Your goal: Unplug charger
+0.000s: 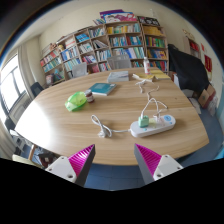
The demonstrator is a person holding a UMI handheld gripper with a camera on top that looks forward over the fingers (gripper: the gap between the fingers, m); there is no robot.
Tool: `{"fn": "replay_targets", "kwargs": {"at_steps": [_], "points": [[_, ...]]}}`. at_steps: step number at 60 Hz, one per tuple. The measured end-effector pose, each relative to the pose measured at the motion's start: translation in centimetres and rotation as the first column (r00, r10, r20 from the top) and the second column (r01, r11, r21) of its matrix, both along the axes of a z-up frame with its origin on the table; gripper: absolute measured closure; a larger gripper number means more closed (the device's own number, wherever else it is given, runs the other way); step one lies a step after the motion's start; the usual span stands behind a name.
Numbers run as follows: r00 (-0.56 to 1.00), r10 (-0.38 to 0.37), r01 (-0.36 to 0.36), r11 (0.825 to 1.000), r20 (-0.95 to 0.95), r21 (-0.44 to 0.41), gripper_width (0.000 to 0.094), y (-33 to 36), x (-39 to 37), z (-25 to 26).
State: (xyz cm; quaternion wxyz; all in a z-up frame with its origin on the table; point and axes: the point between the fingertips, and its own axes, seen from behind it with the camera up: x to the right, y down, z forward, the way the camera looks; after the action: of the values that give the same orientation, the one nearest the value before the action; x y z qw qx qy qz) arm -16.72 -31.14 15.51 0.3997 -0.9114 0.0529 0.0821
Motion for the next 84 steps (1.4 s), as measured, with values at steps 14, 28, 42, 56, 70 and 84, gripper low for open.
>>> {"fn": "replay_targets", "kwargs": {"at_steps": [14,28,42,56,70,84], "points": [[0.986,-0.029,0.012,0.995,0.165,0.101,0.0131,9.5,6.5,-5.4],[0.99,-0.001,-0.015,0.994,0.142,0.111,0.0232,15.7,9.9,-10.6],[0.981,0.115,-0.13,0.988,0.158,0.084,0.0675,16.5,9.0,-12.2],[0.985,0.102,-0.135,0.957,0.138,0.257,0.0676,19.8,11.2,-1.2],[0.971,-0.06,-0.023,0.941,0.233,0.336,0.0674,21.2,23.5,5.8],[0.95,-0.065,0.092,0.993,0.305,-0.075,0.0663,12.9,31.9,-9.4]]}}
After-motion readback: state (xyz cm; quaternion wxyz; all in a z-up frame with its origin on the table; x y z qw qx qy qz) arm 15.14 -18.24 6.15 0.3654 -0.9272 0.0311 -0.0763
